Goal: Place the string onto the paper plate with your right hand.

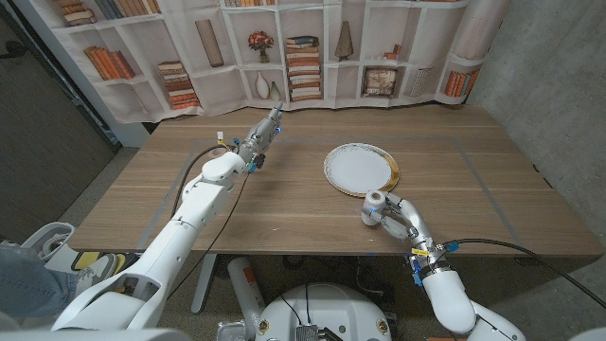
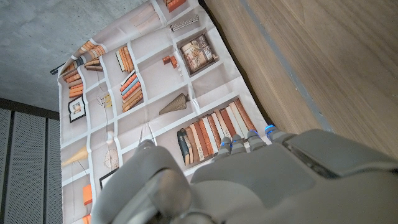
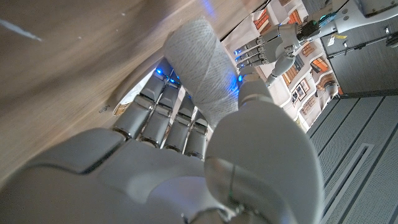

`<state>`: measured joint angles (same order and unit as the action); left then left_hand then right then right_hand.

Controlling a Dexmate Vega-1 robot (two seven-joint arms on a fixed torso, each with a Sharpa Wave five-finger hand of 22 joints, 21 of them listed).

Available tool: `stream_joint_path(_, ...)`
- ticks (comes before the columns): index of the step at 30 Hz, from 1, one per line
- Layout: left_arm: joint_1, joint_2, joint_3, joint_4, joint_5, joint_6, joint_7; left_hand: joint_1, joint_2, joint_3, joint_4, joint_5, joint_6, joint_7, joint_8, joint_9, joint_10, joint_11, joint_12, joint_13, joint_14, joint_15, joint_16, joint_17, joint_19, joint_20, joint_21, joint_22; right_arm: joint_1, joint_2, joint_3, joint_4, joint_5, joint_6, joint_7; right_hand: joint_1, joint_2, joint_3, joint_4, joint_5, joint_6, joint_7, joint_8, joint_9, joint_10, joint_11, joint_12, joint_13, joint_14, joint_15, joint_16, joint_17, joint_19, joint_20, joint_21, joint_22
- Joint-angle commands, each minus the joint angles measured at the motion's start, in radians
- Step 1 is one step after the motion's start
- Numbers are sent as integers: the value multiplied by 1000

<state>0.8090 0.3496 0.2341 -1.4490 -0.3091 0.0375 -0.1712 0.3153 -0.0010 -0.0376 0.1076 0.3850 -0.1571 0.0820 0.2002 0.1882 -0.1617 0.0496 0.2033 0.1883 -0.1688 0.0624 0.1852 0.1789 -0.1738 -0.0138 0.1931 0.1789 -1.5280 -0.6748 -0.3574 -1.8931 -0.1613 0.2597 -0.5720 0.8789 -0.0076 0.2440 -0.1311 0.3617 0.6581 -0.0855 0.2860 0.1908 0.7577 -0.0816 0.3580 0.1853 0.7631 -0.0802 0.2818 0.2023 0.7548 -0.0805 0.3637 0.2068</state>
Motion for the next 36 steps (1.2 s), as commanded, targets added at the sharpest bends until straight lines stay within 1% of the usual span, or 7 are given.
stream_joint_path(1, 9, 9, -11, -2, -7, -11, -4, 4, 7, -7, 2, 6, 2, -1, 0, 3, -9, -1, 2, 2, -41, 6, 2, 5, -66, 6, 9, 5, 18, -6, 6, -20, -1, -20, 12, 5, 18, 1, 5, -4, 22, -5, -6, 1, 17, -1, -5, 2, 9, -140, 1, 4, 7, -116, 7, 6)
stream_joint_path(13, 27, 16, -24, -18, -15, -19, 2, 5, 9, -10, 2, 6, 4, -2, 1, 3, -9, 1, 2, 2, -41, 3, 3, 5, -68, 7, 9, 5, 42, -20, 17, -40, 6, -42, 39, 5, 22, -1, 7, -9, 26, -3, -10, 1, 18, -3, -11, 2, 14, -139, -2, 5, 8, -116, 8, 6)
stream_joint_path(16, 29, 19, -26, -22, -16, -17, 4, 6, 9, -11, 2, 6, 4, -6, 1, 3, -9, 0, 2, 2, -40, 4, 3, 5, -67, 6, 9, 5, 47, -22, 20, -41, 8, -36, 40, 4, 24, -2, 9, -11, 22, -1, -15, 1, 17, -2, -14, 2, 14, -139, -4, 5, 8, -116, 8, 6)
stream_joint_path(29, 33, 23, -24, -32, -17, -19, 6, 7, 11, -14, 1, 6, 0, -3, -1, 3, -9, 0, 2, 2, -40, 3, 3, 5, -68, 7, 9, 5, 74, -20, 21, -42, -5, -29, 43, 6, 29, -4, 10, -17, 21, -1, -22, 1, 17, -3, -21, 2, 17, -140, -7, 8, 7, -117, 9, 6)
stream_joint_path(30, 34, 23, -24, -33, -18, -17, 5, 8, 11, -14, 1, 6, 1, -3, -1, 3, -8, -1, 3, 2, -40, 3, 3, 5, -68, 7, 9, 5, 77, -20, 20, -41, -5, -28, 44, 6, 30, -4, 11, -17, 21, 0, -23, 2, 16, -6, -22, 2, 18, -140, -7, 8, 7, -117, 9, 6)
stream_joint_path(36, 35, 26, -22, -44, -15, -14, 10, 8, 12, -16, 1, 6, 0, -3, -1, 3, -8, 0, 3, 2, -40, 3, 3, 5, -67, 3, 9, 5, 86, -22, 24, -42, -7, -26, 48, 6, 31, -6, 12, -20, 23, -4, -25, 2, 19, -4, -24, 3, 22, -140, -7, 9, 9, -116, 10, 6)
